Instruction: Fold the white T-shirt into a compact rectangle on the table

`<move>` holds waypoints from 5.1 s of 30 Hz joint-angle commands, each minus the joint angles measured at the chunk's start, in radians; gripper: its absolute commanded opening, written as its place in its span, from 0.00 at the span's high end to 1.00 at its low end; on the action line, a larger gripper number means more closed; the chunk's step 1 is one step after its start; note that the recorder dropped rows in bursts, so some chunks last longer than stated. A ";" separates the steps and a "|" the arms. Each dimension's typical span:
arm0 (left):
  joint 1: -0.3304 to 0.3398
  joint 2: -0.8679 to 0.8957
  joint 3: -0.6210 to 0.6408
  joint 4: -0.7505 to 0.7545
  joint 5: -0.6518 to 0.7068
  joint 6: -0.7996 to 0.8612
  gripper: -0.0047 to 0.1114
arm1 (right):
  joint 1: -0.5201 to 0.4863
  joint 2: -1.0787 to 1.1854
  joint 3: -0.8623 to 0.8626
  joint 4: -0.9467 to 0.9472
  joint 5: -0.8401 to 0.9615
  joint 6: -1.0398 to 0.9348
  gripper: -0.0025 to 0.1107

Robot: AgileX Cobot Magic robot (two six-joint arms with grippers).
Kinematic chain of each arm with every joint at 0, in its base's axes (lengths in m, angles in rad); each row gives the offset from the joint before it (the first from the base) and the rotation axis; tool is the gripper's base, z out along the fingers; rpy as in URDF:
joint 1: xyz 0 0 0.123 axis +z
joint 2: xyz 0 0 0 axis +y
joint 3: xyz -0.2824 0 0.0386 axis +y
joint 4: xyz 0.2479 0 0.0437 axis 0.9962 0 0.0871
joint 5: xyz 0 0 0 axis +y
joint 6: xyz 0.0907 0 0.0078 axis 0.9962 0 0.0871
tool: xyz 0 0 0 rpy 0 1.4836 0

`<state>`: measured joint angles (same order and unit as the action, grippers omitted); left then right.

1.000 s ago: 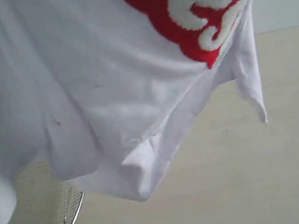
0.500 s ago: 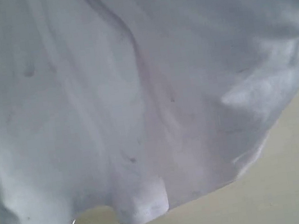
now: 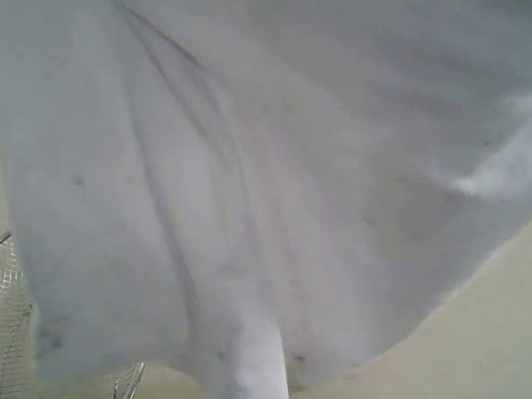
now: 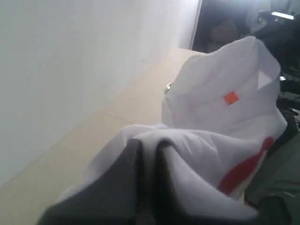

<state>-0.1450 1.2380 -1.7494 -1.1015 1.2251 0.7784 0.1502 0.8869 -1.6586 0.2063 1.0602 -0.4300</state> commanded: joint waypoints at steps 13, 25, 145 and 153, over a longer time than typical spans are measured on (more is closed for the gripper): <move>-0.077 0.079 0.122 0.097 -0.093 0.119 0.92 | -0.006 -0.015 0.007 -0.100 -0.018 0.042 0.98; -0.075 0.163 0.122 0.235 -0.162 0.177 0.92 | -0.006 0.179 0.064 -0.112 -0.162 0.054 0.98; -0.005 -0.558 0.957 0.444 -0.234 -0.419 0.92 | -0.010 -0.003 1.041 0.255 -0.444 0.259 0.98; -0.005 -0.558 0.970 0.401 -0.203 -0.411 0.92 | -0.010 0.047 1.041 0.257 -0.468 0.236 0.98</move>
<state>-0.1506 0.6801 -0.7939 -0.6656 1.0216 0.3526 0.1419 0.9014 -0.6238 0.4598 0.6030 -0.1779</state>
